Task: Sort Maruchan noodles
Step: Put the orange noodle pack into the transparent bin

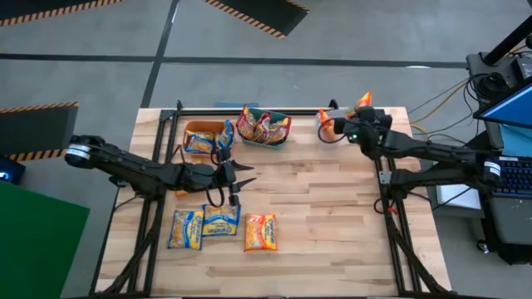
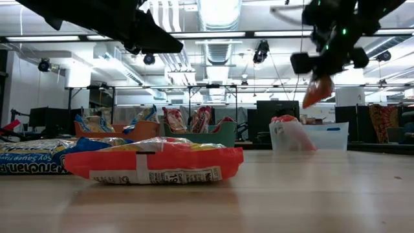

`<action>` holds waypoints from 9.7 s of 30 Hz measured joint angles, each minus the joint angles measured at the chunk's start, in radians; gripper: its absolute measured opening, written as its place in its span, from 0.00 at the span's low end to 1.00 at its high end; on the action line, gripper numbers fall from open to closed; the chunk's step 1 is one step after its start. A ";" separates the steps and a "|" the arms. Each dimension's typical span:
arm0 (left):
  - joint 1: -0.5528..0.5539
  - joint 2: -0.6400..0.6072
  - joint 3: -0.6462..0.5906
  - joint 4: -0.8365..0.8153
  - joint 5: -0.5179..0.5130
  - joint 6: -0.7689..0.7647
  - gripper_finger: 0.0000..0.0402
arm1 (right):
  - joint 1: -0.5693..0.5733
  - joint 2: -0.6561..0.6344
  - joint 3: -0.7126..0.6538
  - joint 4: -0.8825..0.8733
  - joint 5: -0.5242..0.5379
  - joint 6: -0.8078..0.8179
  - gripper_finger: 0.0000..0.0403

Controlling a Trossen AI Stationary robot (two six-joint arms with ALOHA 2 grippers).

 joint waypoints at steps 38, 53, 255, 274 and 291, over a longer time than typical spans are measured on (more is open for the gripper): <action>0.000 0.011 0.000 0.000 0.001 0.000 0.35 | -0.100 0.542 -0.078 0.459 -0.015 0.060 0.22; 0.000 0.011 0.001 0.000 0.001 -0.004 0.35 | -0.100 0.493 -0.077 0.455 -0.227 -0.093 0.35; -0.166 0.406 -0.122 0.096 0.186 -0.385 0.10 | 0.444 0.953 0.131 1.039 -1.280 0.423 0.46; -0.169 0.311 -0.122 0.079 0.182 -0.327 0.10 | 0.440 0.920 0.129 1.022 -1.254 0.348 0.03; -0.169 -0.216 -0.119 -0.028 0.148 -0.032 0.10 | 0.331 0.407 0.130 0.544 -1.087 0.075 0.03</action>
